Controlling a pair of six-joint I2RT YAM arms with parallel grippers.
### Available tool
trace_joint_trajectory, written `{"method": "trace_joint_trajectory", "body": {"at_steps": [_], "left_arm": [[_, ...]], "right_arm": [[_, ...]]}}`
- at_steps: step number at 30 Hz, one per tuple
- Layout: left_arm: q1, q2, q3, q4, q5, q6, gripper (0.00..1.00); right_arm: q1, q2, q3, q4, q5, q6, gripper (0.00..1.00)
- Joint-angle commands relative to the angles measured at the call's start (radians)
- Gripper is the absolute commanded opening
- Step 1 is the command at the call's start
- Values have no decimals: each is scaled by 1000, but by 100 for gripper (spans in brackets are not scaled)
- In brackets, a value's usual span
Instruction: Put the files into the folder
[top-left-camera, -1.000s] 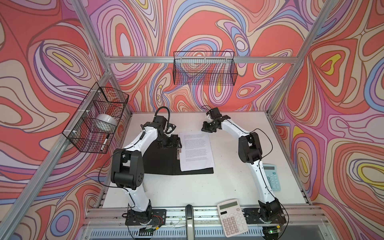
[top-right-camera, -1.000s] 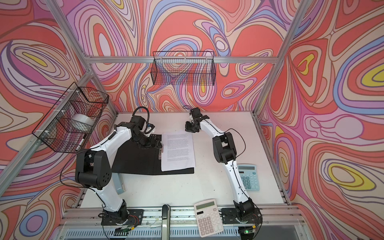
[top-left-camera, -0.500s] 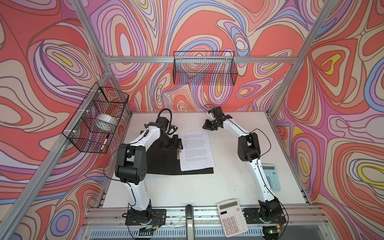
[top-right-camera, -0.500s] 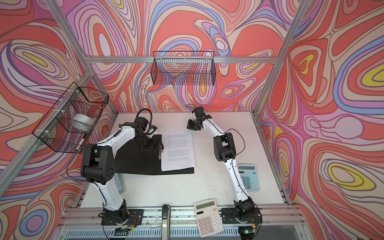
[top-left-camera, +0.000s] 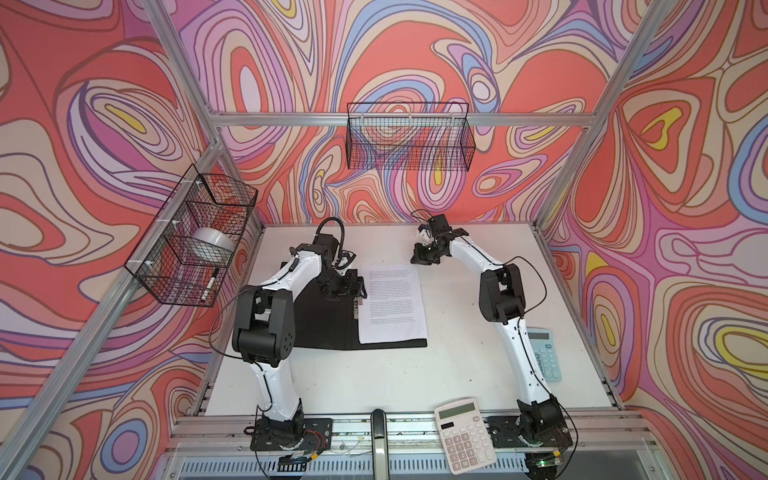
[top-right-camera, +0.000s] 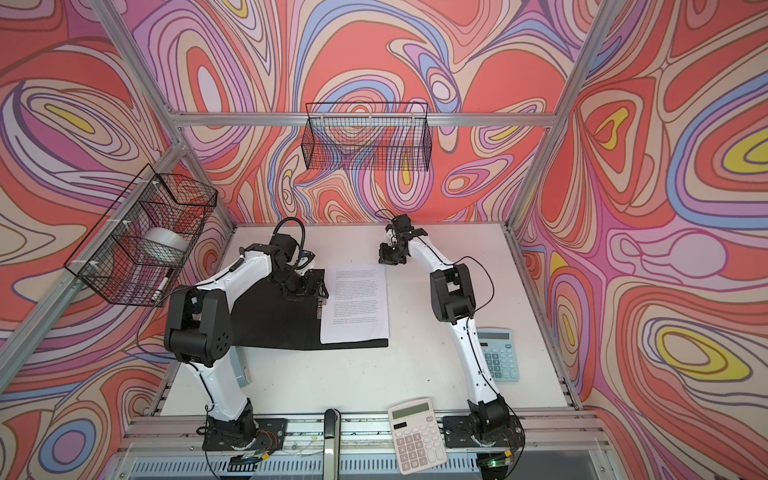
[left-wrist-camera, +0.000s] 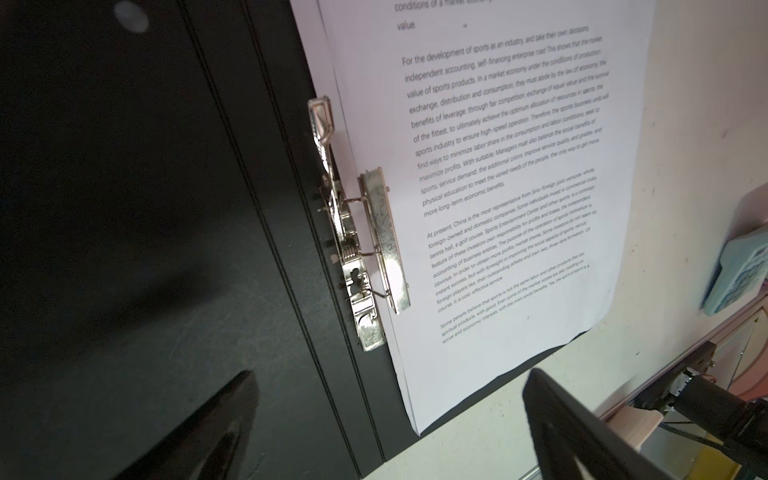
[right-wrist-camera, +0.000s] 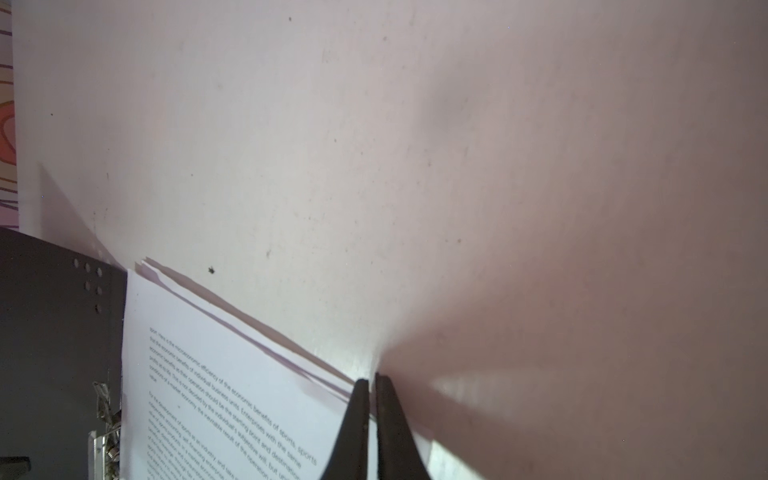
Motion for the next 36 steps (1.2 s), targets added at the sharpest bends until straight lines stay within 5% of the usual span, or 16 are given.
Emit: {"method": "trace_joint_trajectory", "body": {"at_steps": [1,6,16,26,36], "left_arm": [[-4,21,28,-29,9,3,100],[-4,25,34,-32,6,6,100],[-4,33,86,-34,-35,-29,100],[-5,85,124,-46,-4,-65,100],[-17,142,140,-43,-8,-64,100]], "right_arm": [[-3,-29,-11,-84,19,-26,4],[-4,-38,-6,-99,5,-32,5],[-23,-251,-169,24,151,100,27],[-41,-471,-602,159,-106,251,40],[-38,-516,-841,344,-198,356,41]]}}
